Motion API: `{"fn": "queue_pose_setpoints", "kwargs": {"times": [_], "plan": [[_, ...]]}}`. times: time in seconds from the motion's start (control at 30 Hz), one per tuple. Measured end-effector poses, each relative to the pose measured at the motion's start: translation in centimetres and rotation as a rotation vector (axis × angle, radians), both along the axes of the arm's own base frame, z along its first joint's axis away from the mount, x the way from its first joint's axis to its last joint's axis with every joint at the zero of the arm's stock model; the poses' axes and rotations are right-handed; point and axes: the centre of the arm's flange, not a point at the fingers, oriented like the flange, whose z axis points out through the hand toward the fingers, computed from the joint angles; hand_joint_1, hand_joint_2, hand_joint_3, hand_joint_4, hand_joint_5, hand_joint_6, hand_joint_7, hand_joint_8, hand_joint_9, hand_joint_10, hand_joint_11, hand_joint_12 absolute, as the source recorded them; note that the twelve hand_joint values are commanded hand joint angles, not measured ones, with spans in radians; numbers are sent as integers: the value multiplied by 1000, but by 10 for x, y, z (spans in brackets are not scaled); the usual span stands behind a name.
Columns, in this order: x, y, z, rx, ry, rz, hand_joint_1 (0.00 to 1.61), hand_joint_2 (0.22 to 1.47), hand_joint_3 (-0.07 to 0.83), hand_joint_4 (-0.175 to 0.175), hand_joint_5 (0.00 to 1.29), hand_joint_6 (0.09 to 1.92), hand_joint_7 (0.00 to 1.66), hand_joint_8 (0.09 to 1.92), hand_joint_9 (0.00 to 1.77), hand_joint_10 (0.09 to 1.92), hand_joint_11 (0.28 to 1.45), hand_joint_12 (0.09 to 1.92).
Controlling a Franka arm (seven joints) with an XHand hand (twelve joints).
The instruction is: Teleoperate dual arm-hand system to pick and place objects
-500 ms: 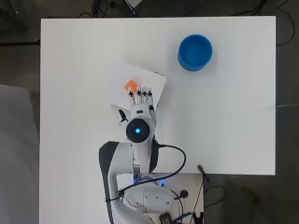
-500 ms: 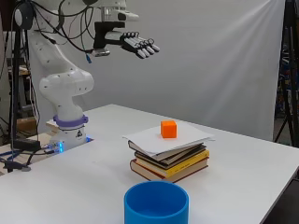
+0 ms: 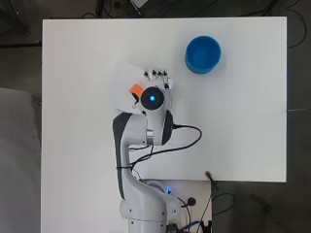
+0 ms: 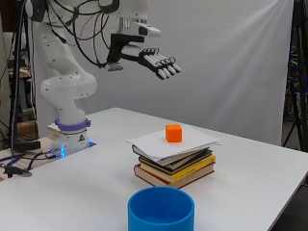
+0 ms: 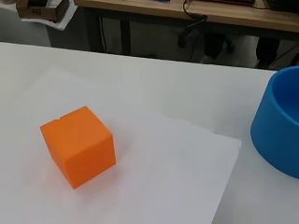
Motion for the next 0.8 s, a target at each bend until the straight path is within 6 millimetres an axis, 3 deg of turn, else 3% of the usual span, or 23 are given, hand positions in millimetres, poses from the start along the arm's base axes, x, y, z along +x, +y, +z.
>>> {"fn": "queue_pose_setpoints", "kwargs": {"times": [0.3, 0.5, 0.63, 0.73, 0.8], "plan": [[-8, 14, -80, 45, 3, 49, 0, 995, -5, 39, 258, 87, 376, 87, 490, 87, 486, 87], [-16, 27, -104, 62, -11, 60, 0, 1035, 10, 30, 311, 87, 342, 87, 459, 87, 487, 87], [-18, 32, -139, 97, -61, 42, 54, 1035, 3, 29, 355, 87, 392, 87, 481, 87, 496, 87], [-12, 33, -161, 128, -59, 17, 87, 1033, 0, 36, 373, 87, 446, 87, 513, 87, 518, 87], [-2, 33, -170, 141, -39, -4, 105, 1027, -3, 26, 296, 87, 421, 87, 500, 87, 527, 87]]}}
